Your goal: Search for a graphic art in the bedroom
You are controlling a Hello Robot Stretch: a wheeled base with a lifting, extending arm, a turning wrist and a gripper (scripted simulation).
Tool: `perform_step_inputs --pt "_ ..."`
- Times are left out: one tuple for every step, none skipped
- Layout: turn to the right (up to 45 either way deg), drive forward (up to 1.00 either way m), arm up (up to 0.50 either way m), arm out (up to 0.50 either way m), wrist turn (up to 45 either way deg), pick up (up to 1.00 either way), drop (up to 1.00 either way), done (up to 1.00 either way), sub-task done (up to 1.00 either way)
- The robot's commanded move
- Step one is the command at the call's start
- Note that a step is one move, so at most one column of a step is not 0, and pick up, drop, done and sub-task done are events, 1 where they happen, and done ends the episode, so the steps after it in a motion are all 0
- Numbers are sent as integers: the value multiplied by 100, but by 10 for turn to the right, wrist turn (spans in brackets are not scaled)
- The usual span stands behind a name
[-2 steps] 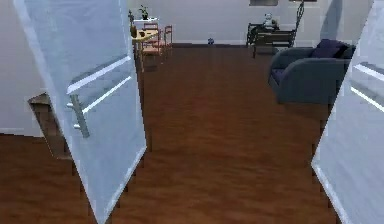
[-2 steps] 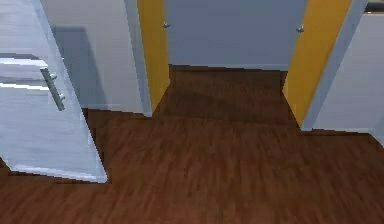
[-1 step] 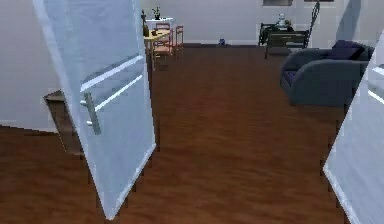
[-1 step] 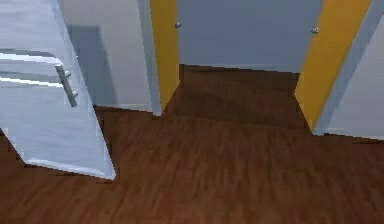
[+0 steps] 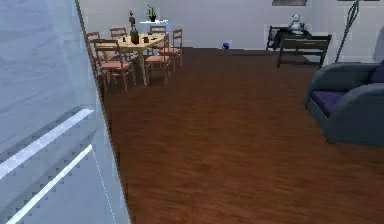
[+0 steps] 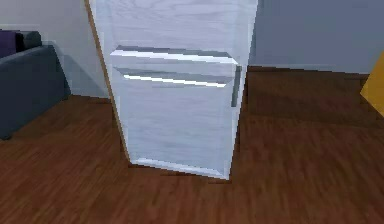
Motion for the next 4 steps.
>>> perform_step_inputs --pt "0 15 0 0 0 0 0 0 0" --pt "-60 0 0 0 0 0 0 0 0" --pt "0 100 0 0 0 0 0 0 0" --pt "0 25 0 0 0 0 0 0 0"
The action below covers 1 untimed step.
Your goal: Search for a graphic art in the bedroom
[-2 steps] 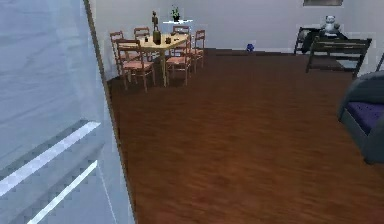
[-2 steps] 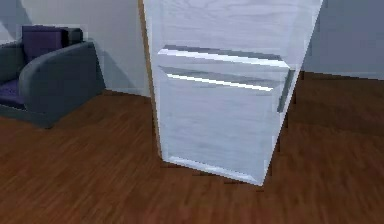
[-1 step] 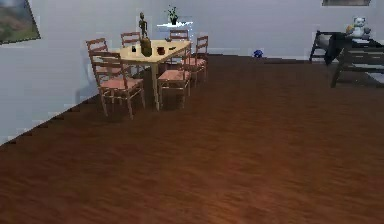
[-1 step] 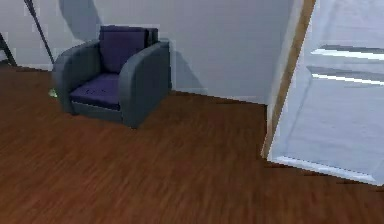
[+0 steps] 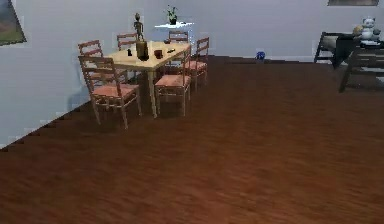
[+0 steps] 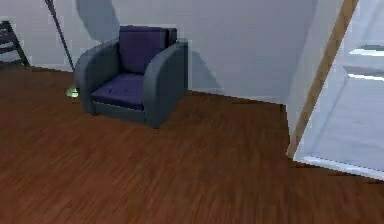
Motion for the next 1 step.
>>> perform_step_inputs --pt "-450 0 0 0 0 0 0 0 0"
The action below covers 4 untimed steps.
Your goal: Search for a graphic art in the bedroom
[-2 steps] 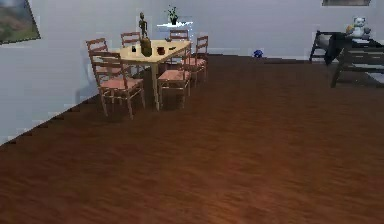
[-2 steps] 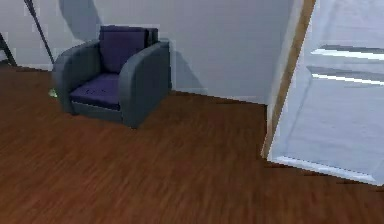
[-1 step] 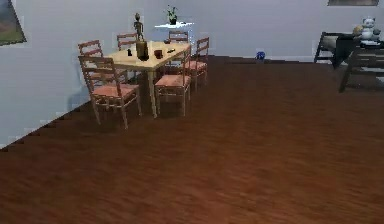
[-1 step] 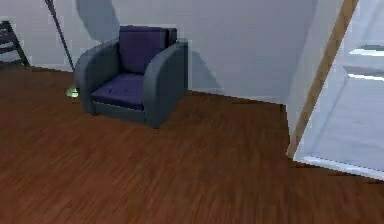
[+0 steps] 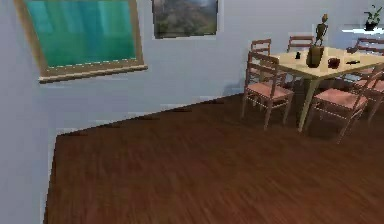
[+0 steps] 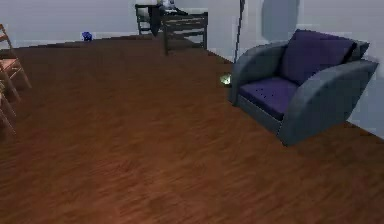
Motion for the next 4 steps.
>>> perform_step_inputs --pt "-210 0 0 0 0 0 0 0 0" --pt "0 100 0 0 0 0 0 0 0" --pt "0 100 0 0 0 0 0 0 0" --pt "450 0 0 0 0 0 0 0 0"
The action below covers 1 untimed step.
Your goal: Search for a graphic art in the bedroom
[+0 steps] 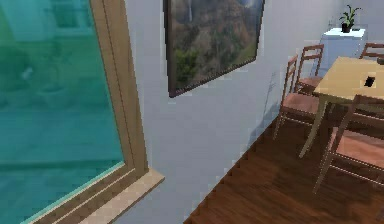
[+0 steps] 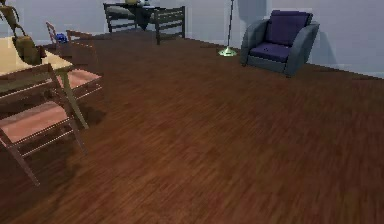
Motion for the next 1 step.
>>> perform_step_inputs --pt "0 0 0 0 0 0 0 100 0"
